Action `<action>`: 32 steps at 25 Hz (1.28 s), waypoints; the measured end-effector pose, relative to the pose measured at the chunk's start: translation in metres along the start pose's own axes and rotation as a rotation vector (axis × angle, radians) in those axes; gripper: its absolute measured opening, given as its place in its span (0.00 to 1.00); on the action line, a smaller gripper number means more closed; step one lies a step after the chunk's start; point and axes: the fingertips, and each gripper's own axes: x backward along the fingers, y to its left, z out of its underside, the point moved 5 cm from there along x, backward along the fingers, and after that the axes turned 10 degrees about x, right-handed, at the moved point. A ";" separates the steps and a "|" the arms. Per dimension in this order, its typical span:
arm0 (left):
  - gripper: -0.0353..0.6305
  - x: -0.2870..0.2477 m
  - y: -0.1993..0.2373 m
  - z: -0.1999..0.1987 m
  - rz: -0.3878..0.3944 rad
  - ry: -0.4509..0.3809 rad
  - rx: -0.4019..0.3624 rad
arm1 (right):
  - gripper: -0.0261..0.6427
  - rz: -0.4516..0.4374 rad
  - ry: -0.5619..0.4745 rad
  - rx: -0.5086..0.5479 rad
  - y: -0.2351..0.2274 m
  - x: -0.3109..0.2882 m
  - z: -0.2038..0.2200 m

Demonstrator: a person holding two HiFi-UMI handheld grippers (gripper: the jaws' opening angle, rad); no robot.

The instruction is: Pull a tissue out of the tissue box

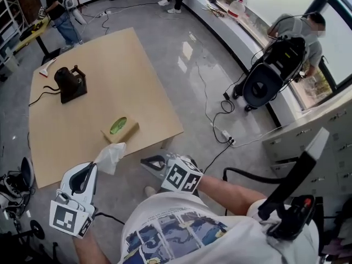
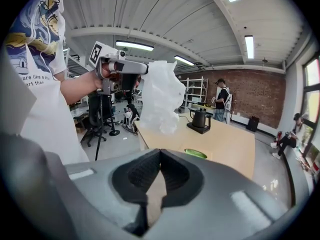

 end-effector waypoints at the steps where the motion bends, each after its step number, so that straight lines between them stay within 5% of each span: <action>1: 0.06 0.000 -0.002 0.000 0.005 0.000 -0.004 | 0.04 0.005 0.002 0.001 0.001 0.001 0.001; 32: 0.06 0.007 -0.017 -0.002 0.074 -0.028 -0.041 | 0.04 0.068 0.014 0.061 0.021 0.009 -0.009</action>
